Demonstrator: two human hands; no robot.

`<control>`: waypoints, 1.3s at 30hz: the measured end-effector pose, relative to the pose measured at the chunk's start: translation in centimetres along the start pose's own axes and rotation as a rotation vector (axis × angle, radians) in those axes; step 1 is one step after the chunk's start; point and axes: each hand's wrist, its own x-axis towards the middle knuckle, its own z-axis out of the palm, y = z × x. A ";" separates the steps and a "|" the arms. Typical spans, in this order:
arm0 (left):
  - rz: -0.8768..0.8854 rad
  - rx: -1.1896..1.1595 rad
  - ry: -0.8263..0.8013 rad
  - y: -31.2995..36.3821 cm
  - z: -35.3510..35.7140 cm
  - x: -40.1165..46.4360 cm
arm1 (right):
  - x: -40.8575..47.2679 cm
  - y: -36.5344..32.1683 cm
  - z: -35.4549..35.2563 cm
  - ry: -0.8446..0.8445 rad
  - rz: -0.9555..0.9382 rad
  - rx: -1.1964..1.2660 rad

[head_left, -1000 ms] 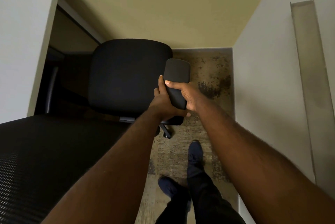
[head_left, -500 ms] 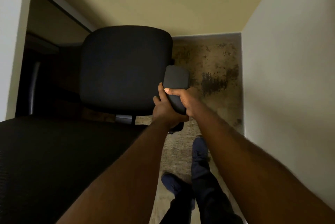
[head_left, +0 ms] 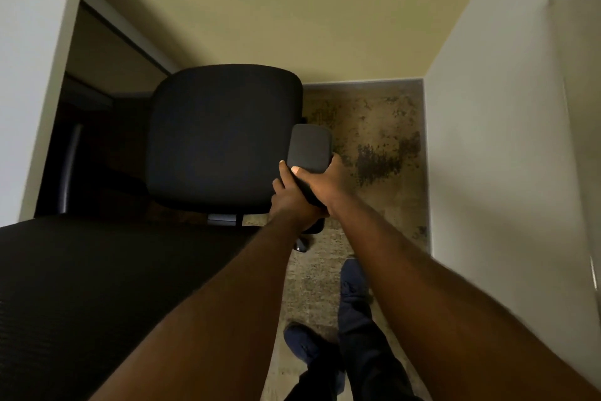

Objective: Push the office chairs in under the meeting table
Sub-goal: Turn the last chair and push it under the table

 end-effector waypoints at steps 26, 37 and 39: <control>0.453 0.430 0.344 2.9 -20.8 -12.3 | -15.7 -17.2 -5.2 0.124 -0.707 -0.487; 0.481 0.304 0.477 -5.9 -34.3 -22.8 | -29.0 -22.5 2.7 -0.041 -0.954 -0.483; 0.485 0.254 0.513 -9.6 -36.4 -24.8 | -31.3 -22.7 4.7 -0.102 -0.994 -0.476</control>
